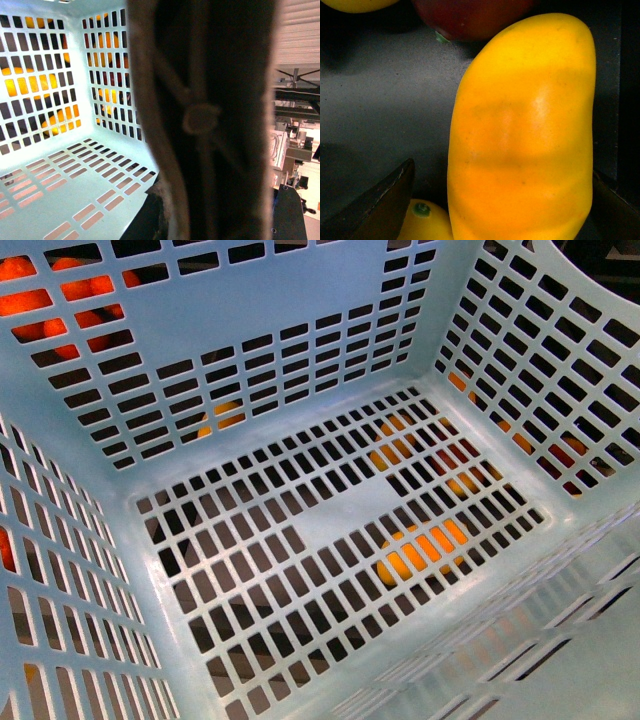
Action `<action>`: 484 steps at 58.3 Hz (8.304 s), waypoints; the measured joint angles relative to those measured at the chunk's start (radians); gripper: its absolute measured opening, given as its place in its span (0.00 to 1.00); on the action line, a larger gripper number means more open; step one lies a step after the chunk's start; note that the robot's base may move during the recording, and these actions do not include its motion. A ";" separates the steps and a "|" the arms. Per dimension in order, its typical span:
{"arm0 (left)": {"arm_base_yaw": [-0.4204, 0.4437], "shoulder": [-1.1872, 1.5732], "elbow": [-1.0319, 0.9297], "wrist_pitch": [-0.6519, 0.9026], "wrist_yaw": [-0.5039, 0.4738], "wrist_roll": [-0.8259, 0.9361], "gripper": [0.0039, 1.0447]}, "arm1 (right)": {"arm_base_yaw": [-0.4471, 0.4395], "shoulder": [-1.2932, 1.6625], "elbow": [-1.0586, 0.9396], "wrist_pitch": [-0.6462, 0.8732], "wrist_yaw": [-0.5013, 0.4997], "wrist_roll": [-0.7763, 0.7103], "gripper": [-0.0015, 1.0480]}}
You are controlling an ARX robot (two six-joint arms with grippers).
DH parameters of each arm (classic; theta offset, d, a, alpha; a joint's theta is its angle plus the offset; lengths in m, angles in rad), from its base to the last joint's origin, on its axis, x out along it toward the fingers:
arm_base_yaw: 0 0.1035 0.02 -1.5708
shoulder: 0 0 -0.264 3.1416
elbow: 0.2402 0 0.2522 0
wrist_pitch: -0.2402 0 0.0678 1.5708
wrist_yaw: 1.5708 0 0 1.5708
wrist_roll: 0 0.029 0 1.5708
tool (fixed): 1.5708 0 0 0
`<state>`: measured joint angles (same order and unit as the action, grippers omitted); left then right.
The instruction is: Pick mango and avocado into basket
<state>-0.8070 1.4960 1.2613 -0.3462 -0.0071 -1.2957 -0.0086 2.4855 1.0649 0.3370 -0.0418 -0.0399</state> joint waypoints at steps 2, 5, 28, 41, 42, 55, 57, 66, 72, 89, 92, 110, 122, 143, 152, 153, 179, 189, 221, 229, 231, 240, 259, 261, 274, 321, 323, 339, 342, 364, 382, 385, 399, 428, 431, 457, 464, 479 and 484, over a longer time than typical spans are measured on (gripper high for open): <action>0.000 0.000 0.000 0.000 0.000 0.000 0.04 | 0.001 0.003 0.005 -0.003 0.005 0.000 0.92; 0.000 0.000 0.000 0.000 0.000 0.000 0.04 | 0.002 0.008 0.013 -0.010 0.010 0.000 0.92; 0.000 0.000 0.000 0.000 0.001 0.000 0.04 | 0.007 0.033 0.062 -0.045 0.042 0.006 0.92; 0.000 0.000 0.000 0.000 0.000 0.000 0.04 | 0.008 0.039 0.069 -0.051 0.056 0.002 0.85; 0.000 0.000 0.000 0.000 0.000 0.000 0.04 | 0.008 0.040 0.070 -0.051 0.060 -0.001 0.82; 0.000 0.000 0.000 0.000 0.000 0.000 0.04 | -0.001 0.041 0.073 -0.051 0.063 -0.015 0.62; 0.000 0.000 0.000 0.000 0.001 0.000 0.04 | -0.003 0.041 0.073 -0.051 0.061 -0.016 0.61; 0.000 0.000 0.000 0.000 0.001 0.000 0.04 | -0.006 0.041 0.072 -0.049 0.060 -0.017 0.60; 0.000 0.000 0.000 0.000 0.000 0.000 0.04 | -0.007 0.041 0.069 -0.043 0.060 -0.018 0.60; 0.000 0.000 0.000 0.000 0.000 0.000 0.04 | -0.021 -0.002 0.009 -0.011 0.011 -0.009 0.59; 0.000 0.000 0.000 0.000 0.000 0.000 0.04 | -0.025 -0.013 -0.007 -0.008 0.003 -0.008 0.59; 0.000 0.000 0.000 0.000 0.000 0.000 0.04 | -0.060 -0.275 -0.148 0.030 -0.038 -0.005 0.59; 0.000 0.000 0.000 0.000 0.000 0.000 0.04 | -0.097 -0.418 -0.232 0.034 -0.057 -0.005 0.59; 0.000 0.000 0.000 0.000 0.000 0.000 0.04 | -0.262 -0.697 -0.350 0.034 -0.118 0.002 0.59; 0.000 0.000 0.000 0.000 0.001 0.000 0.04 | -0.308 -0.887 -0.396 -0.011 -0.190 0.019 0.59; 0.000 0.000 0.000 0.000 0.001 0.000 0.04 | -0.310 -0.919 -0.401 -0.025 -0.199 0.022 0.59; 0.000 0.000 0.000 0.000 0.000 0.000 0.04 | -0.068 -1.393 -0.356 -0.215 -0.199 0.113 0.59; 0.000 0.000 0.000 0.000 0.001 0.000 0.04 | 0.121 -1.381 -0.348 -0.212 -0.126 0.131 0.59; 0.000 0.000 0.000 0.000 0.000 0.000 0.04 | 0.407 -1.290 -0.355 -0.173 -0.017 0.171 0.77; 0.000 0.000 0.000 0.000 0.000 0.000 0.04 | 0.406 -1.291 -0.356 -0.170 -0.006 0.185 0.93; 0.000 0.000 0.000 0.000 0.001 0.000 0.04 | 0.403 -1.293 -0.356 -0.169 -0.005 0.189 0.93; 0.000 0.000 -0.005 0.000 0.005 -0.002 0.04 | 0.354 -1.333 -0.361 -0.164 0.045 0.257 0.92; 0.001 0.000 -0.005 0.000 0.003 0.000 0.04 | 0.332 -1.385 -0.499 0.135 0.301 0.158 0.75; 0.001 0.000 -0.005 0.000 0.004 0.000 0.04 | 0.320 -1.403 -0.540 0.192 0.315 0.130 0.70; 0.002 0.000 -0.005 0.000 0.000 0.002 0.04 | 0.228 -1.543 -0.742 0.275 0.254 0.062 0.34; 0.002 0.000 -0.005 0.000 0.004 0.000 0.04 | 0.127 -1.734 -0.914 0.258 0.159 0.043 0.81; 0.002 0.000 -0.005 0.000 0.003 0.001 0.04 | 0.126 -1.734 -0.914 0.258 0.159 0.043 0.87; -0.010 0.000 -0.005 0.000 0.026 -0.011 0.04 | 0.124 -1.736 -0.914 0.257 0.160 0.043 0.92; -0.008 0.000 -0.005 0.000 0.014 -0.011 0.04 | 0.124 -1.735 -0.915 0.257 0.161 0.043 0.92; 0.000 -0.002 -0.006 0.000 -0.004 0.003 0.04 | 0.124 -1.735 -0.917 0.257 0.156 0.043 0.92; 0.000 -0.002 -0.006 0.000 0.000 0.002 0.04 | 0.124 -1.735 -0.919 0.257 0.157 0.043 0.92; 0.000 -0.002 -0.006 0.000 0.000 0.002 0.04 | 0.124 -1.738 -0.919 0.257 0.156 0.043 0.92; 0.000 -0.002 -0.006 0.000 0.000 0.002 0.04 | 0.124 -1.737 -0.919 0.257 0.156 0.043 0.92; 0.000 -0.004 -0.006 0.000 0.000 0.001 0.04 | 0.124 -1.738 -0.919 0.257 0.158 0.043 0.92; 0.000 -0.004 -0.006 0.000 0.000 0.001 0.04 | 0.124 -1.738 -0.919 0.257 0.156 0.043 0.92; 0.000 -0.004 -0.006 0.000 0.002 0.002 0.04 | 0.124 -1.737 -0.919 0.257 0.155 0.043 0.92; 0.000 -0.004 -0.006 0.000 0.000 0.000 0.04 | 0.124 -1.737 -0.919 0.257 0.154 0.043 0.92; 0.000 -0.004 -0.006 0.000 0.003 0.000 0.04 | 0.124 -1.738 -0.920 0.257 0.155 0.043 0.92; 0.000 -0.004 -0.006 0.000 0.002 0.001 0.04 | 0.124 -1.740 -0.919 0.257 0.155 0.043 0.92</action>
<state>-0.8070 1.4921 1.2556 -0.3462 -0.0048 -1.2949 0.1154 0.7460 0.1455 0.5938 0.1135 0.0029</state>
